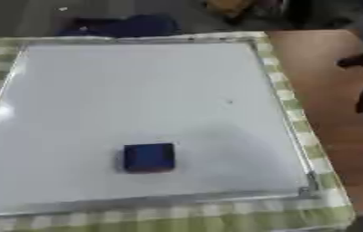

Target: Wipe the whiteboard clean with a brush.

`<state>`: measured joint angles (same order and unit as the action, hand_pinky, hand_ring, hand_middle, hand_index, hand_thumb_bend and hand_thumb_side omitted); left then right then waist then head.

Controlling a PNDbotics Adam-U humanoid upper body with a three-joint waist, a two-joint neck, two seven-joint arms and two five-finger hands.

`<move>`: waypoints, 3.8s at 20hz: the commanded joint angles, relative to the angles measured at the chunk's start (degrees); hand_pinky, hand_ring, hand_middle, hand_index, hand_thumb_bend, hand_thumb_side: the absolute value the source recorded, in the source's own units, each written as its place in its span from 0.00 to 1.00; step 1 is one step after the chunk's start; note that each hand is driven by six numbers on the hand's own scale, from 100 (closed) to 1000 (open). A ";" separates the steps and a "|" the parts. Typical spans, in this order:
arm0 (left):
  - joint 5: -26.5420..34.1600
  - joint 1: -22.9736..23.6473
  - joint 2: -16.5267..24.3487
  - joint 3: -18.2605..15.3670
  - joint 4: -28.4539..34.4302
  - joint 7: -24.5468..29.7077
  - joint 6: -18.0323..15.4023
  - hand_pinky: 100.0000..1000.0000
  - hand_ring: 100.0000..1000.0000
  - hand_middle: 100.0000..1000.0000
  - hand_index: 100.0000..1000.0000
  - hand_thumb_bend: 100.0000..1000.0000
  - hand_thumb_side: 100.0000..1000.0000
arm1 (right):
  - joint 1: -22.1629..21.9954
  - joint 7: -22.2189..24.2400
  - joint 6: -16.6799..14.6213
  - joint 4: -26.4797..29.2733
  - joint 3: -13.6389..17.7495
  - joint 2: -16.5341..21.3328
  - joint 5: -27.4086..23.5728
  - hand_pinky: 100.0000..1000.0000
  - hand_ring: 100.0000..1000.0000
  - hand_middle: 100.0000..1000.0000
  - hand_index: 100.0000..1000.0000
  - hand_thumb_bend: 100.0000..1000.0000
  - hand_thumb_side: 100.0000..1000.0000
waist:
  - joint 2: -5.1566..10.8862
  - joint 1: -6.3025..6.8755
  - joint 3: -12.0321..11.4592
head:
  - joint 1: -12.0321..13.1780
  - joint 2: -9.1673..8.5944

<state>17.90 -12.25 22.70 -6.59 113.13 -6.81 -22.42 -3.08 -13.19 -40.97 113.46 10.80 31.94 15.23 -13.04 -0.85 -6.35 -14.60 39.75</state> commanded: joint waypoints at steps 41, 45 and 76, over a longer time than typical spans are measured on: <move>1.08 -1.06 1.78 1.57 0.70 1.65 0.42 0.49 0.59 0.56 0.51 0.08 0.97 | 29.43 42.77 10.01 1.13 -20.92 14.60 16.90 0.78 0.80 0.74 0.00 0.36 0.58 | 0.86 0.14 -2.96 | 0.97 0.67; 1.13 -1.13 2.06 1.77 0.64 1.91 0.37 0.49 0.59 0.56 0.51 0.07 0.98 | 30.24 46.63 11.02 1.13 -22.81 14.66 17.17 0.78 0.81 0.74 0.00 0.38 0.60 | 0.80 -0.05 -3.07 | 0.99 0.54; 2.91 -3.19 1.33 2.88 1.36 2.66 1.31 0.49 0.61 0.56 0.51 0.09 0.96 | 39.13 51.53 25.50 -4.58 -32.56 8.73 25.67 0.59 0.68 0.77 0.00 0.35 0.75 | 0.53 -1.07 -7.05 | -2.64 0.15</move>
<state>20.64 -14.72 23.18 -3.73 113.25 -4.23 -21.30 35.06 38.50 -15.33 109.30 -22.01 40.22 39.98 -13.20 -2.15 -13.42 -17.01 40.40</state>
